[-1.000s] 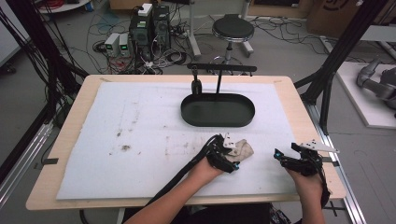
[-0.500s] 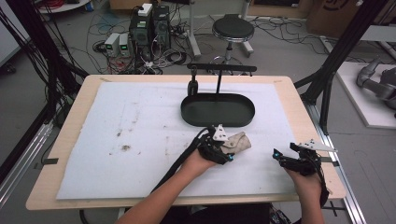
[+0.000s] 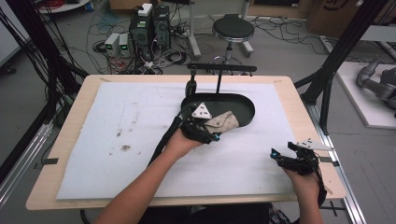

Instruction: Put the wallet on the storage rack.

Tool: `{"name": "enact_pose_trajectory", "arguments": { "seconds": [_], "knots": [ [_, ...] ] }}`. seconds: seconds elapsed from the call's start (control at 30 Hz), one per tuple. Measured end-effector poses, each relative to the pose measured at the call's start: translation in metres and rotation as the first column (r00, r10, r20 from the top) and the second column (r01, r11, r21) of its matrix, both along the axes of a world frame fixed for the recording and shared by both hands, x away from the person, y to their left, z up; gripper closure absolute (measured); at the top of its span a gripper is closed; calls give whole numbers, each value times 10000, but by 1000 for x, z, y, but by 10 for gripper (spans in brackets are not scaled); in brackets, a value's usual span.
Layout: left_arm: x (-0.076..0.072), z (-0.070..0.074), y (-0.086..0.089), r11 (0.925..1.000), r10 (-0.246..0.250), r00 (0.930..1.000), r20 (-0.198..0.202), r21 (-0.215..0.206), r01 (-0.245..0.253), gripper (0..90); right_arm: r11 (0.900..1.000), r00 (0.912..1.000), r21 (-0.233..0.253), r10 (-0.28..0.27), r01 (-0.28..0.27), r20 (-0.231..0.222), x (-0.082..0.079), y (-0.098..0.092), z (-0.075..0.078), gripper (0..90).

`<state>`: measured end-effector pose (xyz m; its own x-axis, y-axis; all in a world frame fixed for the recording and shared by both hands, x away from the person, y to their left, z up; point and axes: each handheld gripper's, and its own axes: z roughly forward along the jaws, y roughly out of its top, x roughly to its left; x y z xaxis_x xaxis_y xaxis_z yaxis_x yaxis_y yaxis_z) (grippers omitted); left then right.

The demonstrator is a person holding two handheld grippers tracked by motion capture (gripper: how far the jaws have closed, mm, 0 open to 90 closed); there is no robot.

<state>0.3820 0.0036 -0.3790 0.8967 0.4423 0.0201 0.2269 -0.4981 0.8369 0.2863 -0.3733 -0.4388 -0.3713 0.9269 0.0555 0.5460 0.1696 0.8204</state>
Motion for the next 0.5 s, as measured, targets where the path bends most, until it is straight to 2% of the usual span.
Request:
{"name": "enact_pose_trajectory", "arguments": {
  "seconds": [0.2,0.33,0.43,0.5],
  "knots": [
    [20,15,20,9996,74,9999,124,-262,-71,354,9999,9999,-2,101,-101,-23,2,5,1,203],
    [32,20,29,9994,331,9993,191,-18,-331,355,9998,9998,-4,205,-205,34,3,8,1,203],
    [40,21,32,9989,473,9985,258,-45,-472,355,9996,9996,-16,275,-275,53,4,10,1,203],
    [45,19,33,9982,597,9981,163,-16,-597,354,9996,9996,2,285,-285,37,4,11,1,203]
  ]
}}
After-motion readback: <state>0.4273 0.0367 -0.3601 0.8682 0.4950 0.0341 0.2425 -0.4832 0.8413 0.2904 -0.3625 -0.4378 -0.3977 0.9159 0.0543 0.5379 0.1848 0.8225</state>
